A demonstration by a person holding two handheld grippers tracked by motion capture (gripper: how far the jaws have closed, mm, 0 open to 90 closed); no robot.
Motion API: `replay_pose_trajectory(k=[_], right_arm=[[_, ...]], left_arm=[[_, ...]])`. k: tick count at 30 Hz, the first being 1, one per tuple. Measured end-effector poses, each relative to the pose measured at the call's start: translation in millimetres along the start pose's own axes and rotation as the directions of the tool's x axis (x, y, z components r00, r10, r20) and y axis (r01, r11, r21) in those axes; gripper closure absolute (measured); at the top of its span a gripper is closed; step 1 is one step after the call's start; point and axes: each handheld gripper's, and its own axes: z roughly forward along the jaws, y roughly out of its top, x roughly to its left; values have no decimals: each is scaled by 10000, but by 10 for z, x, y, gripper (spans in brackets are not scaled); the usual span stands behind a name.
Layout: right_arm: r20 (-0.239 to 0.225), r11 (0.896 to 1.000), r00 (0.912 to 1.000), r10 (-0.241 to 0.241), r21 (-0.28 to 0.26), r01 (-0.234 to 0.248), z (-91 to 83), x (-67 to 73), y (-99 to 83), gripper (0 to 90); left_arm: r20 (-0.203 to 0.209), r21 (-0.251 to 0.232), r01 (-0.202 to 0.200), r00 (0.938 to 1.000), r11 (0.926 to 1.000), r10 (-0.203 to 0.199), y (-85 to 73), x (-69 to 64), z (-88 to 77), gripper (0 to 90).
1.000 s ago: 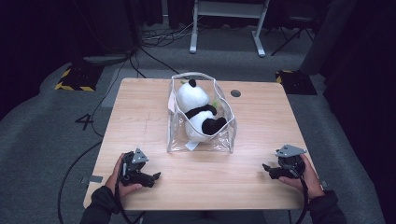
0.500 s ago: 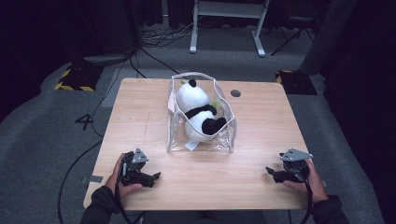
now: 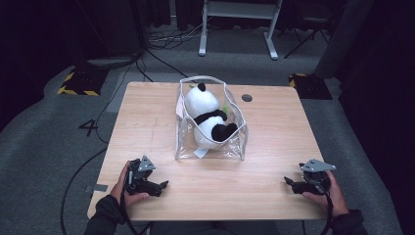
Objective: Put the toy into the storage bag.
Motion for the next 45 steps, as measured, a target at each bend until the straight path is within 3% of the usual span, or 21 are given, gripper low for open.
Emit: replay_pose_trajectory(k=[7,17,21,22,25,45], right_arm=[[-33,9997,9997,262,-17,-262,-18,-50,-112,185],[-190,9947,9949,991,-263,-995,-35,-130,-214,177],[-239,9899,9909,1328,-476,-1338,-31,-161,-267,156],[-298,9845,9857,1656,-528,-1670,-28,-199,-301,150],[-211,9795,9805,1952,-473,-1960,-43,-241,-329,149],[-84,9735,9746,2238,-453,-2239,-51,-253,-345,151]], left_arm=[[1,2,-19,10000,10000,19,0,1,0,2],[-7,4,-3,10000,10000,3,0,0,-1,2],[1,0,0,10000,10000,0,0,0,0,2],[2,-2,1,10000,10000,-1,0,0,0,2],[3,-1,-3,10000,10000,3,0,0,0,2],[-78,-2,-10,10000,10000,10,-4,-3,-6,5]])
